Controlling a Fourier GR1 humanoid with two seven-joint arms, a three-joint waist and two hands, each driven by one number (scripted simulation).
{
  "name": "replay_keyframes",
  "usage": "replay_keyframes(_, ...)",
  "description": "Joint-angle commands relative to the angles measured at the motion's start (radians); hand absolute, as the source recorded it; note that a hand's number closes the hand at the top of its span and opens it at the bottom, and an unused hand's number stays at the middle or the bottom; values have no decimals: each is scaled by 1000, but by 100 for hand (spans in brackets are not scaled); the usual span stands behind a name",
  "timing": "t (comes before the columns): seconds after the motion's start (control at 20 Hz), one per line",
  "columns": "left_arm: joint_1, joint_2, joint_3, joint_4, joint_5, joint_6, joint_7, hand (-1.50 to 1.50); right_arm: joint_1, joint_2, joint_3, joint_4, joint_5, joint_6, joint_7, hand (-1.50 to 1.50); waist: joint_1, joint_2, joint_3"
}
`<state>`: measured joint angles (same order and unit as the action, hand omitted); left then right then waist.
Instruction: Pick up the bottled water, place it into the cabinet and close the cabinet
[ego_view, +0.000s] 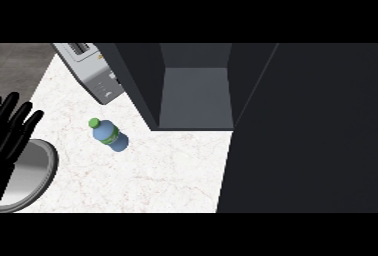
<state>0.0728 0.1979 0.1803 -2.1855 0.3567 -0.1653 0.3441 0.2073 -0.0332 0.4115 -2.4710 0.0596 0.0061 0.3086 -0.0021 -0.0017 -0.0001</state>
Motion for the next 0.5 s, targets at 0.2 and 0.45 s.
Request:
replay_keyframes(0.2,-88,10,-14,154,-91,-18,-26,-150,-68,15,78,-54,128,-62,94,-150,-2,1,0)
replay_keyframes(0.45,-90,-3,13,331,-121,-55,-155,-150,-53,-33,43,-73,90,-54,84,-150,-4,1,0)
